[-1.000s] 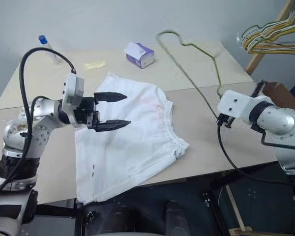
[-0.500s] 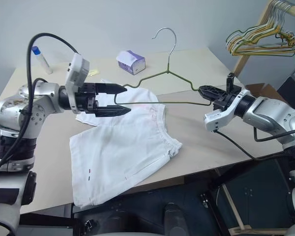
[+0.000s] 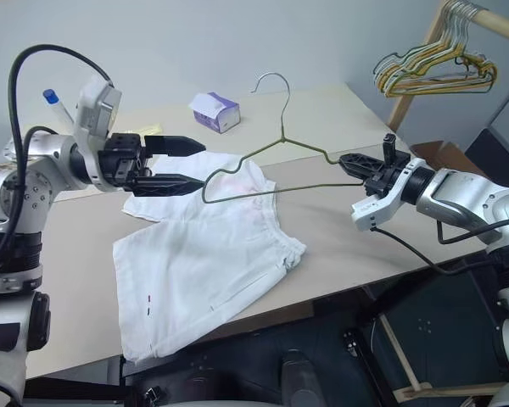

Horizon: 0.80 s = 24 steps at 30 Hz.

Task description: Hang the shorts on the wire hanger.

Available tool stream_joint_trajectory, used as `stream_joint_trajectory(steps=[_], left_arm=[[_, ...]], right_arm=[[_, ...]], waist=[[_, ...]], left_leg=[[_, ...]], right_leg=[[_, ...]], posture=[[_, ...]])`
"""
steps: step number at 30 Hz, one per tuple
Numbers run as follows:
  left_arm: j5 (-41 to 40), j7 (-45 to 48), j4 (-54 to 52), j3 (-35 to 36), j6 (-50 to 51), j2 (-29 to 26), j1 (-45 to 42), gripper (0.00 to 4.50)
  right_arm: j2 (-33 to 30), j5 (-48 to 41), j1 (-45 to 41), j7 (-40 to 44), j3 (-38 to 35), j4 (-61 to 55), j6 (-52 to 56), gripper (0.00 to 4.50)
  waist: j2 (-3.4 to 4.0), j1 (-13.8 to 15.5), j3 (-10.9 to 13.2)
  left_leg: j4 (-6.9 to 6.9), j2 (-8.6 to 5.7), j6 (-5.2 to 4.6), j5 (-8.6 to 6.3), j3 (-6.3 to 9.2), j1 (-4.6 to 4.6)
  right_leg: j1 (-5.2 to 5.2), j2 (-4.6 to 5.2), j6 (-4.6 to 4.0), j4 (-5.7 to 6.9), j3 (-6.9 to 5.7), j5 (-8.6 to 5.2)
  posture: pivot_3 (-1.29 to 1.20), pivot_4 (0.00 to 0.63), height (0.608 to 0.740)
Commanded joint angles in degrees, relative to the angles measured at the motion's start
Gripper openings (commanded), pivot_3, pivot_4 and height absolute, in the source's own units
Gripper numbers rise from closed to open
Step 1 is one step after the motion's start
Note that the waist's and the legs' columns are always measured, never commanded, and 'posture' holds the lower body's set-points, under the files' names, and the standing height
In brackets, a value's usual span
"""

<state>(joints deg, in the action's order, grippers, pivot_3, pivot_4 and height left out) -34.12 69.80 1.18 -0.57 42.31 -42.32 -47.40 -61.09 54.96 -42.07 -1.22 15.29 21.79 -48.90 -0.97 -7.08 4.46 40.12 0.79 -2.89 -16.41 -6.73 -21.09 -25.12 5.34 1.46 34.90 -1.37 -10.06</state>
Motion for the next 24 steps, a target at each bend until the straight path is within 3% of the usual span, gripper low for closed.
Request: stream_joint_trajectory(steps=[1,11,15,24], left_arm=[[5.8,-3.4,1.5,-4.4,-0.9,0.5,-1.1,4.5],[11.3,-1.5,4.6,-10.9,-2.5,4.4,-3.2,4.5],[12.9,-1.1,4.6,-11.5,-4.2,4.8,-2.9,3.68],[13.3,-0.8,3.3,-10.7,-3.6,4.8,-1.4,0.73]], right_arm=[[-0.3,-1.0,-1.6,-1.5,-1.5,-2.3,-0.5,0.03],[-0.1,-1.6,-2.7,-1.1,-2.0,-5.0,-0.7,0.03],[-0.1,-2.0,-2.9,-0.9,-2.1,-5.6,-0.8,0.0],[-0.2,-2.3,-3.8,-0.8,-2.3,-5.5,-0.7,0.0]], waist=[[0.0,-0.1,-0.1],[0.02,-0.6,-0.2],[0.02,-1.2,-0.2],[0.01,-2.0,-0.2]], left_leg=[[0.0,-0.01,-0.01,0.0,-0.04,0.04],[-0.01,0.02,-0.08,-0.05,-0.14,-0.01],[0.0,0.01,-0.09,-0.05,-0.17,0.0],[0.05,0.02,-0.12,-0.07,-0.17,0.03]], right_leg=[[0.01,0.0,0.01,0.05,0.04,0.0],[-0.12,-0.04,-0.12,0.07,0.21,0.08],[-0.11,-0.03,-0.12,0.07,0.24,0.07],[-0.11,-0.04,-0.09,0.12,0.33,0.06]], posture=[[-0.12,0.0,0.74],[-0.15,0.0,0.74],[-0.15,0.0,0.74],[-0.14,0.0,0.74]])
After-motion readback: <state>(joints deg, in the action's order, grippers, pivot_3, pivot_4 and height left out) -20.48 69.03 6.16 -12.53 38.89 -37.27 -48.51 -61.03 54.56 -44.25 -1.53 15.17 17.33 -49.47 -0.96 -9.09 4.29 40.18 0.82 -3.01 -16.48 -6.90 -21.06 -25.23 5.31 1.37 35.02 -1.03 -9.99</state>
